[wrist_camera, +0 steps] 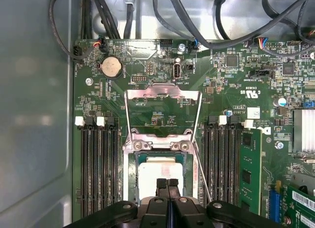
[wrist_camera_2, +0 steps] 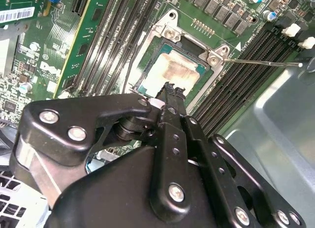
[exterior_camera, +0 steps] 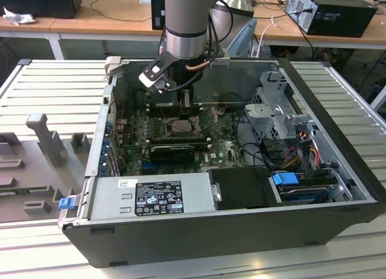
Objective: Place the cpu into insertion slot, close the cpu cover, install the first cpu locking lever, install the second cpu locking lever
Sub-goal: 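Close the cpu cover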
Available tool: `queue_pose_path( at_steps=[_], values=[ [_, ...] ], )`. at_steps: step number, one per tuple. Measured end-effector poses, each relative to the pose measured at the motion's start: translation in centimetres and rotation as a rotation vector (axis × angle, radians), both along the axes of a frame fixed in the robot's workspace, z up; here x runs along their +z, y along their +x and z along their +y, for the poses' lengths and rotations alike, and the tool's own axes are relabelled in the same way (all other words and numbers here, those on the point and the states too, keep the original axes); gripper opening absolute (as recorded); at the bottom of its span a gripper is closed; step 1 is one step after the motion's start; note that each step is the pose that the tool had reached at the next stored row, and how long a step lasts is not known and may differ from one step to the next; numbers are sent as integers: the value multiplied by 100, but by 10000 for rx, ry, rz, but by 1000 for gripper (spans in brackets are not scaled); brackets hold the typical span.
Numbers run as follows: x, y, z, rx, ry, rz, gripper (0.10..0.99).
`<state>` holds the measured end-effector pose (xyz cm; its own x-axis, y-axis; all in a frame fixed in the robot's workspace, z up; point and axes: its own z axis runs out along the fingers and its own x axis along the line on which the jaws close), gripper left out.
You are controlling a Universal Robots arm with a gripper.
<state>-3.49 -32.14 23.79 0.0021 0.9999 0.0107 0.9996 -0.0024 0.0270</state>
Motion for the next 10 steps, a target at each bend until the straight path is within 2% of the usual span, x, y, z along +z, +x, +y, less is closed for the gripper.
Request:
queue_pose_path(
  at_steps=[10],
  values=[
    [64,0,4,0,0,-1,106]
  ],
)
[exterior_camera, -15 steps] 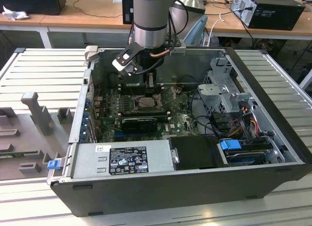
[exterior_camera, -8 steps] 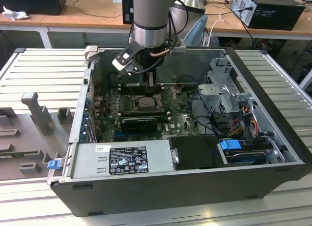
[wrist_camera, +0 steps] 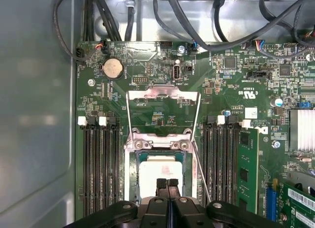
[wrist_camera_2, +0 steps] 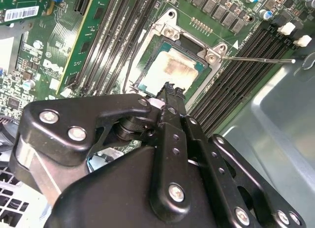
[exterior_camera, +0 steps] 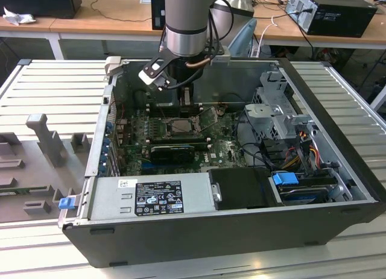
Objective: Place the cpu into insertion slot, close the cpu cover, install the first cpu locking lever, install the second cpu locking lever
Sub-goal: 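Close the cpu cover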
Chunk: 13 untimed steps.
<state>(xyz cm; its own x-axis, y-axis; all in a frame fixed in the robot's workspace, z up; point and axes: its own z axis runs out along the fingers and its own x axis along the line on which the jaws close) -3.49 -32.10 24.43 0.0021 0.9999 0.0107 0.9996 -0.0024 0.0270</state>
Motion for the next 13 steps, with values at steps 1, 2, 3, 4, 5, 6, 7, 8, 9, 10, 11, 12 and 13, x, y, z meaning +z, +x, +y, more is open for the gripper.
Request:
queue_pose_path(
  at_steps=[1,2,3,4,5,6,7,8,9,10,11,12,13],
  values=[
    [9,0,1,0,1,0,106],
    [13,0,1,-1,1,0,106],
    [16,0,1,0,0,-1,106],
    [20,0,2,0,1,0,106],
    [22,0,2,0,3,-1,106],
    [23,0,2,0,2,-1,106],
    [24,0,2,0,0,0,106],
    [24,0,2,0,2,-1,106],
    [25,0,2,0,1,0,106],
    [26,0,2,0,0,0,106],
    [28,0,2,0,-1,1,106],
    [34,0,1,0,-4,2,106],
    [46,0,2,0,0,1,106]
  ],
)
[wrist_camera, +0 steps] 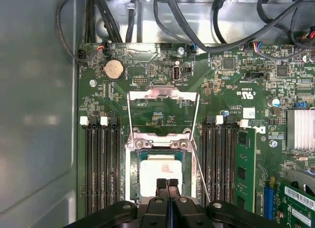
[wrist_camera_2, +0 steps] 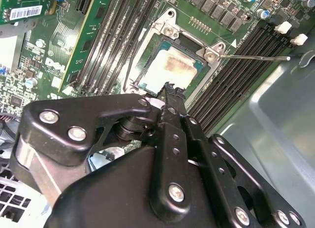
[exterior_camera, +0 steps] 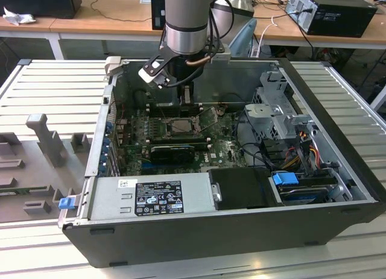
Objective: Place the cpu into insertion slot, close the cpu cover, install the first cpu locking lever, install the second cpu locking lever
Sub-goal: 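Close the cpu cover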
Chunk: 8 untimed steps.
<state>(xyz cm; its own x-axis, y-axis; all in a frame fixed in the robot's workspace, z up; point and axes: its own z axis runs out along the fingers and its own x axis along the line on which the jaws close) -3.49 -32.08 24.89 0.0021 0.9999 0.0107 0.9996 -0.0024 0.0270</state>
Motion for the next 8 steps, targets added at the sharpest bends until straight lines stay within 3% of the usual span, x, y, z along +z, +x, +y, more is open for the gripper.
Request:
queue_pose_path(
  at_steps=[8],
  values=[
    [32,0,1,0,0,0,106]
  ],
)
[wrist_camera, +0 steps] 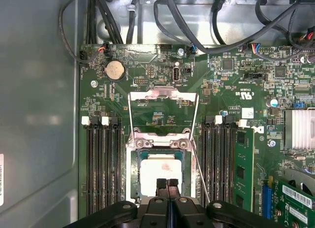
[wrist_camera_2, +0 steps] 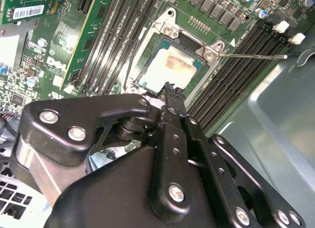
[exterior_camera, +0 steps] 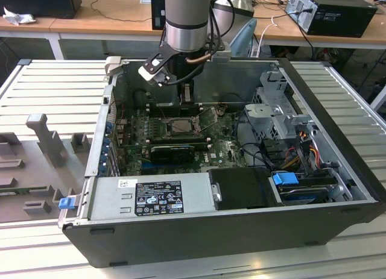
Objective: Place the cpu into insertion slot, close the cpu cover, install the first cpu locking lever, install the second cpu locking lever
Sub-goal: 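Close the cpu cover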
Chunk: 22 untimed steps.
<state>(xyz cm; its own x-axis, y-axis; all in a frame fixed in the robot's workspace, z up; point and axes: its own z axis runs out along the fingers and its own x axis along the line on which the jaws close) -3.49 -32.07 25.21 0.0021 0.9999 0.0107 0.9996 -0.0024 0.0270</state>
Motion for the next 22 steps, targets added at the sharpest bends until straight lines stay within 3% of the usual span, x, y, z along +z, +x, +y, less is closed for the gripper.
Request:
queue_pose_path(
  at_steps=[14,22],
  values=[
    [98,0,1,0,2,-1,106],
    [98,9,-15,-2,23,0,106]
  ],
)
